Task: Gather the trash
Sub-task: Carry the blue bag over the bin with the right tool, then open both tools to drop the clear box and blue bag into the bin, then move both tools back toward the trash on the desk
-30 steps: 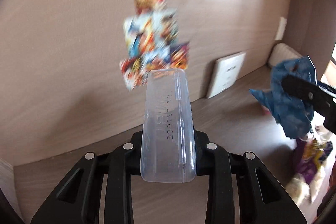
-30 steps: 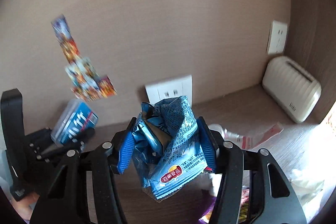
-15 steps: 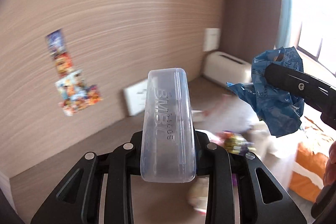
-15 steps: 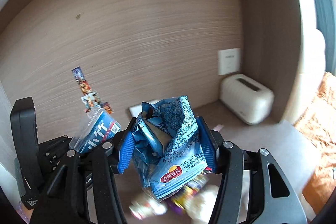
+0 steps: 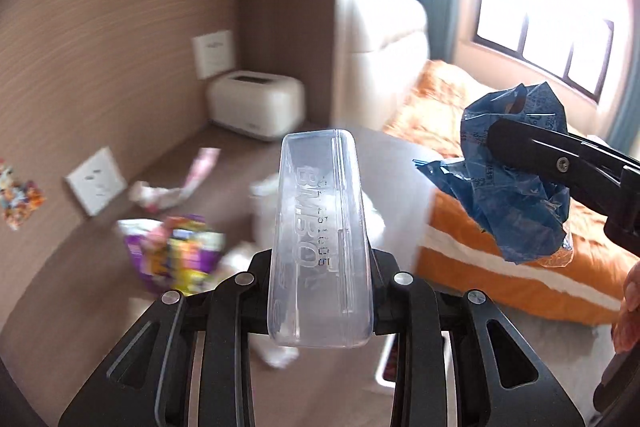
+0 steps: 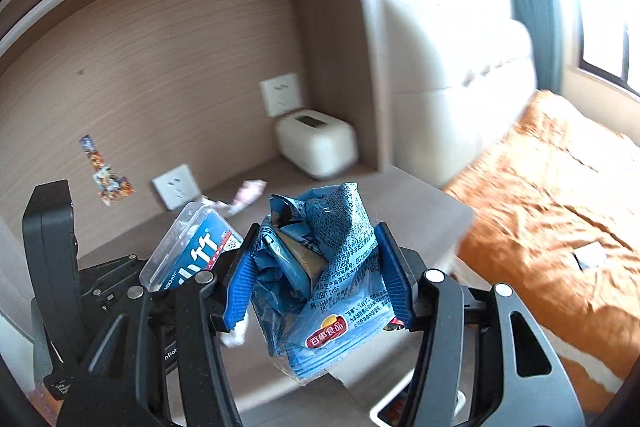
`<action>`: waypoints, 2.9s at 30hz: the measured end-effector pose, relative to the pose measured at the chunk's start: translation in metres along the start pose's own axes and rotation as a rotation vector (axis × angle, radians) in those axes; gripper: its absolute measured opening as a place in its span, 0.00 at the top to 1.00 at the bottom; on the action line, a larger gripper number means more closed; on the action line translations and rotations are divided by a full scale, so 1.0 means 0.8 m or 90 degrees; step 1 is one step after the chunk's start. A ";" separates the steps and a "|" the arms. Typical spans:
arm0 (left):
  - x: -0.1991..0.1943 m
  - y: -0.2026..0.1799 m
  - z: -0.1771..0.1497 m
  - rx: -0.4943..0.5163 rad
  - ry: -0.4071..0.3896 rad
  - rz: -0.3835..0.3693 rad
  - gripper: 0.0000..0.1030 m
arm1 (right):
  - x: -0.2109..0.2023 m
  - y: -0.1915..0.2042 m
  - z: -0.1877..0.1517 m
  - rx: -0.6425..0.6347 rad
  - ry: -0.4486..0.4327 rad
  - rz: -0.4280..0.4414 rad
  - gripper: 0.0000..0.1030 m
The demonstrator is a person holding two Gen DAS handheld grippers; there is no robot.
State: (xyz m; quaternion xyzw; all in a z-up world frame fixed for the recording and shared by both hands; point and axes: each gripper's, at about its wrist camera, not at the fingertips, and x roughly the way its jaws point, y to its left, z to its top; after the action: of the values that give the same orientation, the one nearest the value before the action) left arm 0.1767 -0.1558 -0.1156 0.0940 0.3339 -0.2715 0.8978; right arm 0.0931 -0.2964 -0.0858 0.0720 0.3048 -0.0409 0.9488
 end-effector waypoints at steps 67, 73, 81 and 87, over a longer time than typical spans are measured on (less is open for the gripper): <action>0.197 -0.188 -0.196 0.069 0.142 -0.226 0.05 | 0.078 -0.203 -0.257 0.149 0.130 -0.140 0.04; 0.107 -0.163 -0.136 0.062 0.064 -0.200 0.05 | 0.030 -0.155 -0.177 0.100 0.057 -0.117 0.04; 0.015 -0.081 -0.084 0.044 -0.016 -0.090 0.05 | 0.006 -0.066 -0.092 0.038 -0.022 -0.040 0.04; -0.028 -0.005 -0.071 0.018 -0.042 -0.007 0.05 | 0.020 0.007 -0.065 -0.013 -0.033 0.022 0.04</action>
State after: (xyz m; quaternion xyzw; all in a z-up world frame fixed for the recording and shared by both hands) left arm 0.1290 -0.1293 -0.1440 0.0956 0.3005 -0.2839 0.9055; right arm 0.0768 -0.2827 -0.1365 0.0662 0.2791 -0.0230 0.9577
